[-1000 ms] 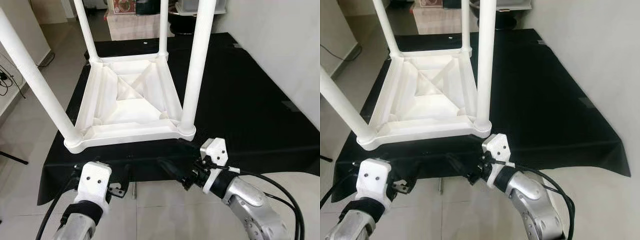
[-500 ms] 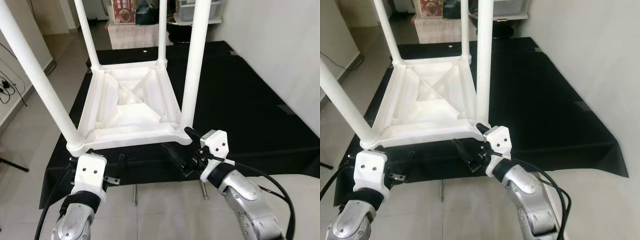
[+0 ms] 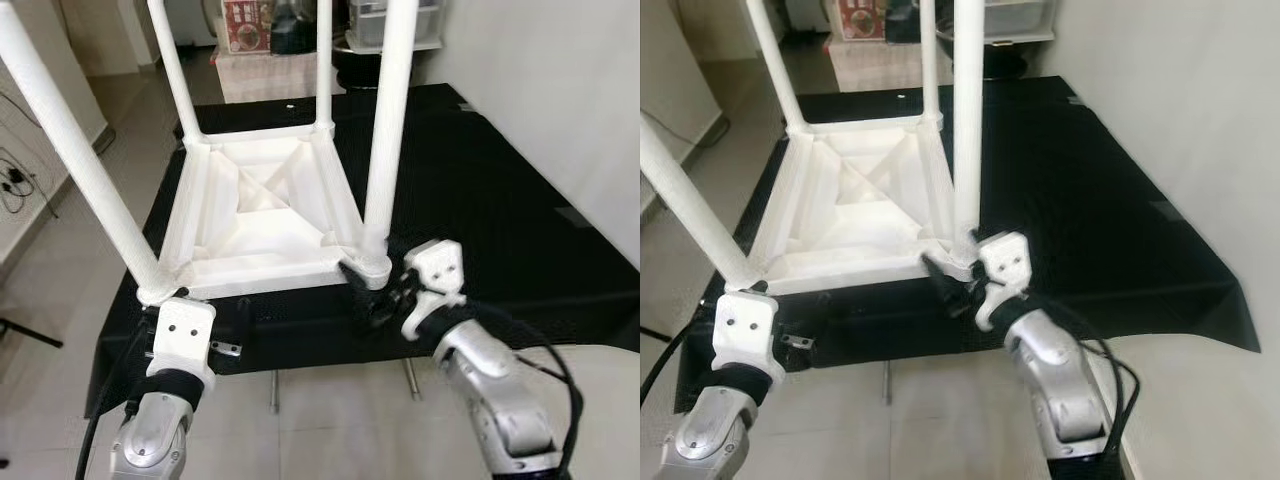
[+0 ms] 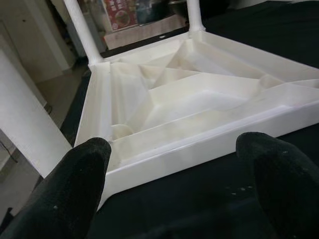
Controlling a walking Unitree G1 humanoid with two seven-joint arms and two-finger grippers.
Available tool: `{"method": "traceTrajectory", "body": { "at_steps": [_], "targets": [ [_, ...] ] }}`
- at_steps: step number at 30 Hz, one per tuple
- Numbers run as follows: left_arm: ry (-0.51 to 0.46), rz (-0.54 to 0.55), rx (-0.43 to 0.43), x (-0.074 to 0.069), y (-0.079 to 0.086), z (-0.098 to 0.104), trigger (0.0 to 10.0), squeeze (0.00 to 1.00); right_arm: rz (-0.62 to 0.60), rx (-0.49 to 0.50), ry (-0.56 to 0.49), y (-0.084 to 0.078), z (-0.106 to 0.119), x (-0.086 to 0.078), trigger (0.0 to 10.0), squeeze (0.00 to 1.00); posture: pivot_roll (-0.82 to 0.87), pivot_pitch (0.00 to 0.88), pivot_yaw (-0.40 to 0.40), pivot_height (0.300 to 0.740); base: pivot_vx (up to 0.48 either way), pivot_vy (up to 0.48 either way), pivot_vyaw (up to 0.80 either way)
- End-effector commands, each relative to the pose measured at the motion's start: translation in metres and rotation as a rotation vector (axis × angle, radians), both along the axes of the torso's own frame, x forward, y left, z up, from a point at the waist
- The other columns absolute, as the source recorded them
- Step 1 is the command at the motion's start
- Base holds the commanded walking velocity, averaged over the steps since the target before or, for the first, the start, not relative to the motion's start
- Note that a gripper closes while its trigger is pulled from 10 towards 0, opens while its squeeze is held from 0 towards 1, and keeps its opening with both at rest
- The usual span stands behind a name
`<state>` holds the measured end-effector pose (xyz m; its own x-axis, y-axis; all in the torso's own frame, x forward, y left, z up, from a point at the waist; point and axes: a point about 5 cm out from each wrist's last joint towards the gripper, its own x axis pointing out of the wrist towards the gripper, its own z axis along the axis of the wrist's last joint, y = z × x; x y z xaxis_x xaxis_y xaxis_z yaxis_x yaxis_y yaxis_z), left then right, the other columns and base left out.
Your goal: Building children table
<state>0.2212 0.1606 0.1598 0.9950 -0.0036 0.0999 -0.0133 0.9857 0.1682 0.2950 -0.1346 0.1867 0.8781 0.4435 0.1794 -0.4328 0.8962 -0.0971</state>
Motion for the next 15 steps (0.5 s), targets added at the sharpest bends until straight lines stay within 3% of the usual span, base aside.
{"method": "traceTrajectory", "body": {
  "at_steps": [1, 2, 4, 9, 15],
  "targets": [
    [-0.010, 0.016, 0.006, 0.002, 0.004, 0.000, 10.0, 0.00, -0.018, 0.003, -0.028, -0.003, 0.007, 0.004, 10.0, 0.00, -0.01, 0.035, 0.024, 0.740, 0.000, 0.000, 0.00],
    [-0.010, 0.016, 0.006, 0.002, 0.004, 0.000, 10.0, 0.00, -0.018, 0.003, -0.028, -0.003, 0.007, 0.004, 10.0, 0.00, -0.01, 0.035, 0.024, 0.740, 0.000, 0.000, 0.00],
    [-0.018, 0.019, 0.000, 0.006, 0.004, 0.002, 10.0, 0.00, -0.033, -0.004, -0.092, -0.007, 0.029, 0.014, 10.0, 0.00, -0.02, 0.030, 0.019, 0.740, 0.000, 0.000, 0.00],
    [-0.030, 0.023, -0.007, 0.009, 0.005, 0.003, 10.0, 0.00, 0.002, -0.008, -0.110, -0.006, 0.035, 0.016, 10.0, 0.00, -0.01, 0.023, 0.005, 0.740, 0.000, 0.000, 0.00],
    [-0.007, -0.018, -0.018, 0.003, 0.003, -0.001, 10.0, 0.00, 0.090, -0.056, 0.041, 0.000, -0.010, -0.003, 10.0, 0.00, -0.01, 0.018, -0.004, 0.740, 0.000, 0.000, 0.00]
  ]
}}
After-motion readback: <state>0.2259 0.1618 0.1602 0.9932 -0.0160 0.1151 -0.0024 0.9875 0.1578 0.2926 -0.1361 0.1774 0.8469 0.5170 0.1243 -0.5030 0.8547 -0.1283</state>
